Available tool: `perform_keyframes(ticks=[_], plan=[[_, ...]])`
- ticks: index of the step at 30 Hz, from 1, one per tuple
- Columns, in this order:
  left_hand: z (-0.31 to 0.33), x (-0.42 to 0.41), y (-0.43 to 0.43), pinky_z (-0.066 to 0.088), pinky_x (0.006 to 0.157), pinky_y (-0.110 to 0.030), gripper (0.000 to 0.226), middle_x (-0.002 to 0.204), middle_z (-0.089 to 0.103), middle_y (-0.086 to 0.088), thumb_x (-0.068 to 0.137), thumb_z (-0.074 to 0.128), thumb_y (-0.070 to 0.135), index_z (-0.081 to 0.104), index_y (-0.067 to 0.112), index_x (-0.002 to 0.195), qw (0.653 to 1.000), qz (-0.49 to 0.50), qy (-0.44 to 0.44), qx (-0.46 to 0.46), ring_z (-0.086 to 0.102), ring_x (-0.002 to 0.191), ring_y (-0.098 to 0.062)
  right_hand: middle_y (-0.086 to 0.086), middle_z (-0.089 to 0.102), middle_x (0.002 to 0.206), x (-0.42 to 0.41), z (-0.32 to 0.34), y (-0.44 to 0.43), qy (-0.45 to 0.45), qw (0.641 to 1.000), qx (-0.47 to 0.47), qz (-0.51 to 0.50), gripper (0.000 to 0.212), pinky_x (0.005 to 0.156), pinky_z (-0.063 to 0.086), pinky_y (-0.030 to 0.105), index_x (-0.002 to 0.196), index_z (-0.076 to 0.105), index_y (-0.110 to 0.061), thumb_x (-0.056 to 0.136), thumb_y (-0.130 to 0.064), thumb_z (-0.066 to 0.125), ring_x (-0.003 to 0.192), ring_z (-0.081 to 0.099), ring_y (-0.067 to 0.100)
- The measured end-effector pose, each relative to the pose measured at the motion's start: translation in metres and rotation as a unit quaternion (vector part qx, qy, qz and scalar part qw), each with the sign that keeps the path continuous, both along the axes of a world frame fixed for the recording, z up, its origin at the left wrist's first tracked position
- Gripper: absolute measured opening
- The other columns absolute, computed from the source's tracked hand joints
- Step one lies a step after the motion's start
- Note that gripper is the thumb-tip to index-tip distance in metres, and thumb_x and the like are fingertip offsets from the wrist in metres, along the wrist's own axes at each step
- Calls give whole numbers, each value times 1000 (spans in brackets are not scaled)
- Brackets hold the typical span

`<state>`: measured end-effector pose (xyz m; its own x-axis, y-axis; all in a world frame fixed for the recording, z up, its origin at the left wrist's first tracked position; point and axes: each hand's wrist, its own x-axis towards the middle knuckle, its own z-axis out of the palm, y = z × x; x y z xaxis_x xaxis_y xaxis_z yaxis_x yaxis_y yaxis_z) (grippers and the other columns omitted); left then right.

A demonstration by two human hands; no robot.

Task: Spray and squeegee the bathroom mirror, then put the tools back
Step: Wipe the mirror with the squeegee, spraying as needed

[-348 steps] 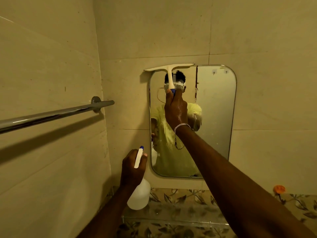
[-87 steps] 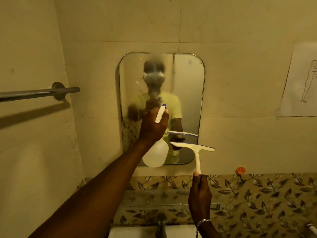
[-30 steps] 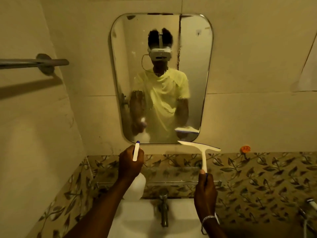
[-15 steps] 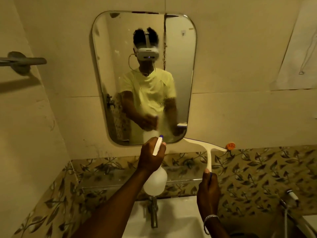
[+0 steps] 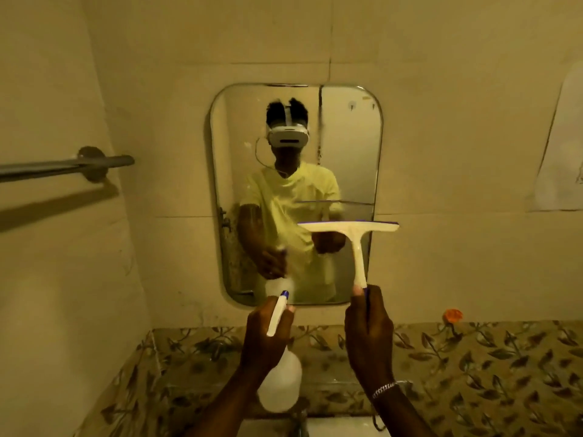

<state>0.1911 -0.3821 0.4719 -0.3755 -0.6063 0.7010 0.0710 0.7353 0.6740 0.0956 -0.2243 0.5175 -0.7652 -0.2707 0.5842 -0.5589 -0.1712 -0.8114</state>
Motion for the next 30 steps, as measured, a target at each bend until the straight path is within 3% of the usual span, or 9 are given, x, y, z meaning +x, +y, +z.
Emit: perform_keyframes(ticks=[3, 5, 7, 10, 14, 17, 24, 30], plan=[[10, 26, -18, 54, 52, -31, 15, 68, 65, 2, 94, 69, 26, 68, 15, 85, 999, 33, 9, 1, 66, 66, -15, -3, 56, 65, 15, 64, -41, 35, 998, -33, 42, 31, 43, 46, 25, 103, 57, -19, 102, -46, 41, 52, 55, 6], [17, 43, -30, 57, 57, -42, 8, 70, 68, -2, 93, 71, 14, 70, 12, 86, 998, 58, 9, -3, 67, 67, -16, -5, 56, 67, 23, 105, -67, 64, 995, -53, 62, 22, 46, 43, 20, 110, 57, -23, 106, -38, 42, 53, 55, 2], [28, 58, -41, 56, 58, -43, 11, 70, 67, -1, 95, 68, 17, 69, 11, 85, 998, 60, 17, -4, 66, 65, -16, -5, 57, 71, 31, 142, -92, 99, 990, -71, 70, 23, 47, 43, 16, 119, 58, -15, 109, -29, 43, 56, 55, -1], [47, 75, -51, 54, 58, -39, 21, 70, 65, 2, 95, 59, 29, 65, 13, 82, 997, 58, 22, -43, 64, 65, -15, 2, 63, 84, 41, 188, -123, 133, 988, -66, 51, 34, 47, 41, 11, 129, 53, -7, 110, -33, 40, 62, 56, 3], [61, 90, -66, 53, 59, -33, 23, 72, 64, 4, 97, 55, 34, 63, 17, 82, 996, 64, 21, -61, 64, 69, -13, 21, 67, 100, 53, 228, -151, 138, 989, -40, 42, 38, 66, 56, 42, 134, 47, -9, 110, -37, 36, 84, 66, 33], [63, 96, -75, 53, 60, -27, 19, 73, 64, 6, 97, 57, 32, 64, 19, 84, 995, 71, 26, -66, 65, 71, -11, 22, 68, 100, 61, 243, -162, 146, 989, -19, 14, 40, 72, 59, 44, 133, 46, -5, 110, -36, 36, 87, 68, 36], [60, 99, -88, 56, 60, -28, 17, 74, 66, 5, 96, 58, 29, 66, 17, 88, 995, 73, 21, -63, 66, 72, -12, 24, 67, 110, 70, 260, -171, 134, 990, 42, -16, 43, 85, 57, 54, 130, 49, -2, 111, -37, 33, 98, 69, 39], [55, 98, -93, 56, 62, -24, 18, 77, 66, 4, 96, 57, 31, 67, 16, 91, 996, 70, 20, -55, 66, 75, -11, 25, 67, 110, 69, 255, -173, 136, 990, 29, -17, 42, 85, 57, 54, 130, 48, -1, 110, -36, 35, 100, 67, 41]])
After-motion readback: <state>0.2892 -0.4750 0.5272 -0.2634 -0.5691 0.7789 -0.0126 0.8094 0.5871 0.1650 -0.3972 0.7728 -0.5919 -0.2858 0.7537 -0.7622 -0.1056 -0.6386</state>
